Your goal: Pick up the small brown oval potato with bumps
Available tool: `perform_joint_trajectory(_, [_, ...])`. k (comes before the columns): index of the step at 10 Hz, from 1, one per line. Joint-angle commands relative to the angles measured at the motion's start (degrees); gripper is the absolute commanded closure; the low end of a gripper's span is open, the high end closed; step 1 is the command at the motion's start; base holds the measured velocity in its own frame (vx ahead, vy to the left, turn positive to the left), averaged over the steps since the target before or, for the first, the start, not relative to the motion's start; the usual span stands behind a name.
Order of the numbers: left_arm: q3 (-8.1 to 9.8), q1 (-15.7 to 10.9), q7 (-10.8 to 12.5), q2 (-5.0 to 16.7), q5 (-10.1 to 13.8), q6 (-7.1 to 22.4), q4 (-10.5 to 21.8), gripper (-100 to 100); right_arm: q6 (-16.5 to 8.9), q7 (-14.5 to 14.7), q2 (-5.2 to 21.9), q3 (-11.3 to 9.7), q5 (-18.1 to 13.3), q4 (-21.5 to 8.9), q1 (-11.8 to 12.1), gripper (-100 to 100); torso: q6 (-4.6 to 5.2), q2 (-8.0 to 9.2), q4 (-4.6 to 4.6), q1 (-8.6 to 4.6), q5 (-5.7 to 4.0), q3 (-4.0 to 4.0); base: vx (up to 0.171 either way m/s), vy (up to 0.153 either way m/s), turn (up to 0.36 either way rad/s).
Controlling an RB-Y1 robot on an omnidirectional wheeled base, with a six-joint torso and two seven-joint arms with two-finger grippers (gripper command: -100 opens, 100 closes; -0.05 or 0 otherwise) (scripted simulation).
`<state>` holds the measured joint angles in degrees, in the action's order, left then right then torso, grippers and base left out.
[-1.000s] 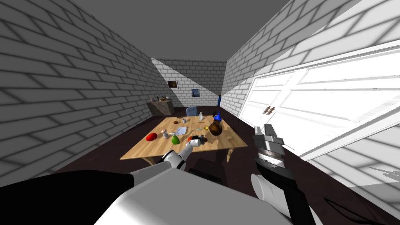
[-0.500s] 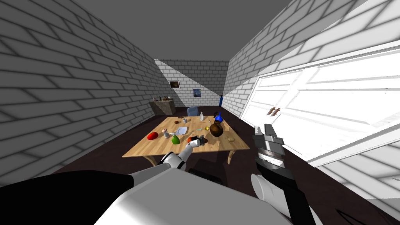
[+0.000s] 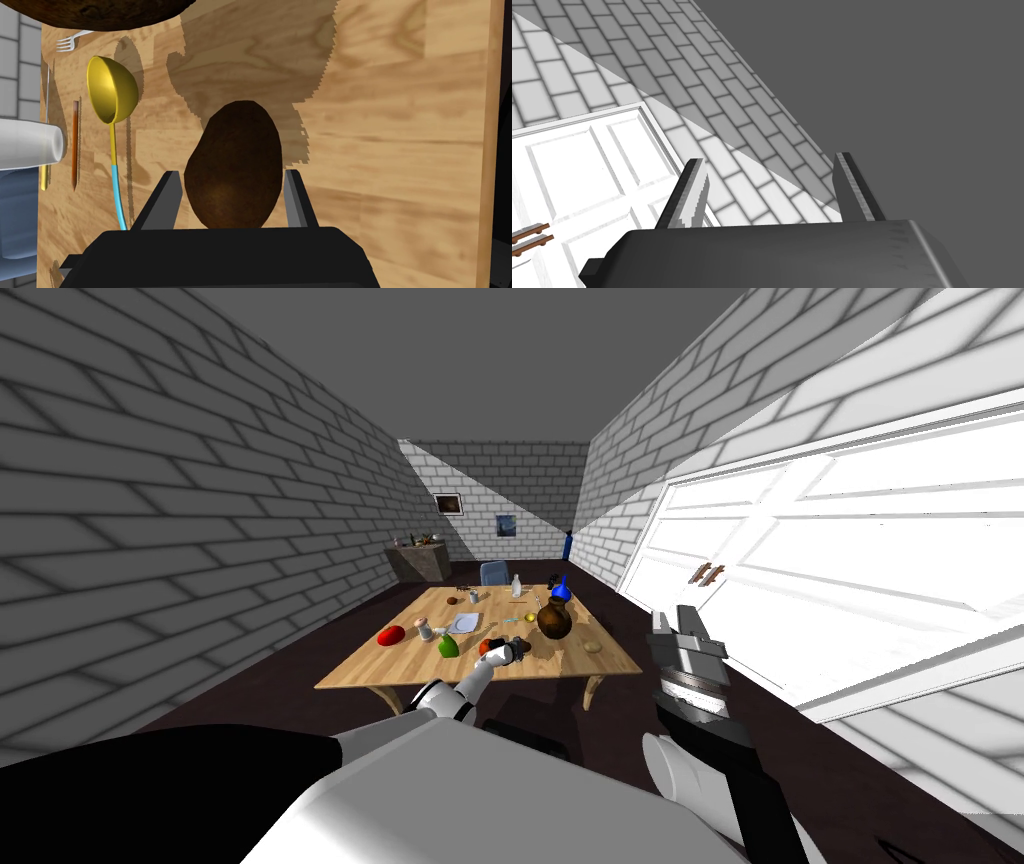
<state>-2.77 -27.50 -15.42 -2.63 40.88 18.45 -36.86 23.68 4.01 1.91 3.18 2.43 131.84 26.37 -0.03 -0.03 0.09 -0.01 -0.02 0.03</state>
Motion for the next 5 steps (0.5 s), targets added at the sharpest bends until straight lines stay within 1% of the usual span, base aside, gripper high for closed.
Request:
perform_joint_trajectory(1, [0.00, 0.00, 0.00, 0.00, 0.00, 0.00, 0.00, 100, 0.00, 0.00, 0.00, 0.00, 0.00, 0.00, 0.00, 0, 0.00, 0.00, 0.00, 0.00, 0.00, 0.00, 0.000, 0.000, 0.000])
perform_joint_trajectory(4, [0.03, -0.11, 0.00, 0.04, 0.01, -0.09, -0.10, 100, 0.00, 0.00, 0.00, 0.00, 0.00, 0.00, 0.00, 0, 0.02, 0.03, -0.08, 0.01, 0.02, -0.02, 0.000, 0.000, 0.000])
perform_joint_trajectory(5, [0.03, -0.10, 0.00, 0.04, 0.00, -0.08, -0.09, 0, 0.00, 0.00, 0.00, 0.00, 0.00, 0.00, 0.00, 0, 0.01, 0.04, -0.07, 0.01, 0.02, -0.02, 0.000, 0.000, 0.000])
